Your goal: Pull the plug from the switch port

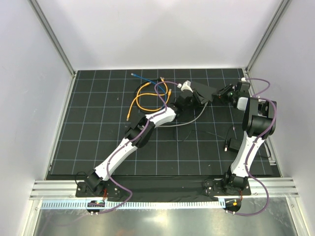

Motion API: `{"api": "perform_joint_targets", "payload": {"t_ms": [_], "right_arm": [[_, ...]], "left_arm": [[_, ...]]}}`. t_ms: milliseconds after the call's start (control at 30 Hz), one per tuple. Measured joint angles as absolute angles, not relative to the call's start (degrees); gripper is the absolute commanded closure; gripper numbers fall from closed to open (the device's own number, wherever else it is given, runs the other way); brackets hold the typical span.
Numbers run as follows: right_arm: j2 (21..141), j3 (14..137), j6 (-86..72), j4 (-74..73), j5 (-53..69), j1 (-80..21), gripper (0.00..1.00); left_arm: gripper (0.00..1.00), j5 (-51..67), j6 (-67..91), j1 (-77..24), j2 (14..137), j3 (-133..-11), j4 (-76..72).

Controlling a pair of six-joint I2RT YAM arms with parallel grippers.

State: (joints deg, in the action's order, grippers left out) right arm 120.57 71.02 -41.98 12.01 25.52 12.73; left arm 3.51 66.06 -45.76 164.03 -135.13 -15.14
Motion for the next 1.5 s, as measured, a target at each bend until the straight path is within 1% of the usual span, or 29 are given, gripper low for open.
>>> {"api": "perform_joint_targets", "payload": {"t_ms": [133,167,267,333,400,567,900,1067,1400,1500], "right_arm": [[120.57,71.02,-41.98,11.99,25.50,12.73,0.68],[120.57,71.02,-41.98,11.97,25.50,12.73,0.68],[120.57,71.02,-41.95,11.97,25.47,12.73,0.68],[120.55,71.02,-41.95,11.97,25.36,12.73,0.68],[120.55,71.02,-41.95,11.97,25.23,12.71,0.69],[120.44,71.02,-41.93,11.86,24.82,12.69,0.70],[120.36,71.18,-41.45,11.57,24.34,12.64,0.70],[120.36,72.01,-41.36,9.98,24.40,12.60,0.70],[121.16,74.61,-41.32,7.18,23.66,12.49,0.71],[121.64,75.35,-41.32,7.05,23.64,12.49,0.71]], "left_arm": [[0.73,3.01,66.02,-45.84,164.09,-135.13,-14.94],[0.77,2.98,66.04,-45.87,164.11,-135.13,-14.94],[0.82,3.03,66.08,-45.89,164.33,-135.39,-14.79],[0.82,3.07,66.08,-45.91,164.46,-135.76,-14.68],[0.89,3.05,66.39,-45.91,164.55,-135.85,-14.74],[0.99,3.05,67.53,-45.93,164.72,-135.85,-15.05],[1.00,3.88,66.50,-45.95,165.34,-137.71,-13.45],[1.00,6.09,65.34,-45.47,165.34,-138.08,-12.43],[1.00,11.99,66.11,-44.56,164.38,-133.86,-16.21],[1.00,13.19,66.70,-44.38,163.15,-130.56,-19.05]]}}
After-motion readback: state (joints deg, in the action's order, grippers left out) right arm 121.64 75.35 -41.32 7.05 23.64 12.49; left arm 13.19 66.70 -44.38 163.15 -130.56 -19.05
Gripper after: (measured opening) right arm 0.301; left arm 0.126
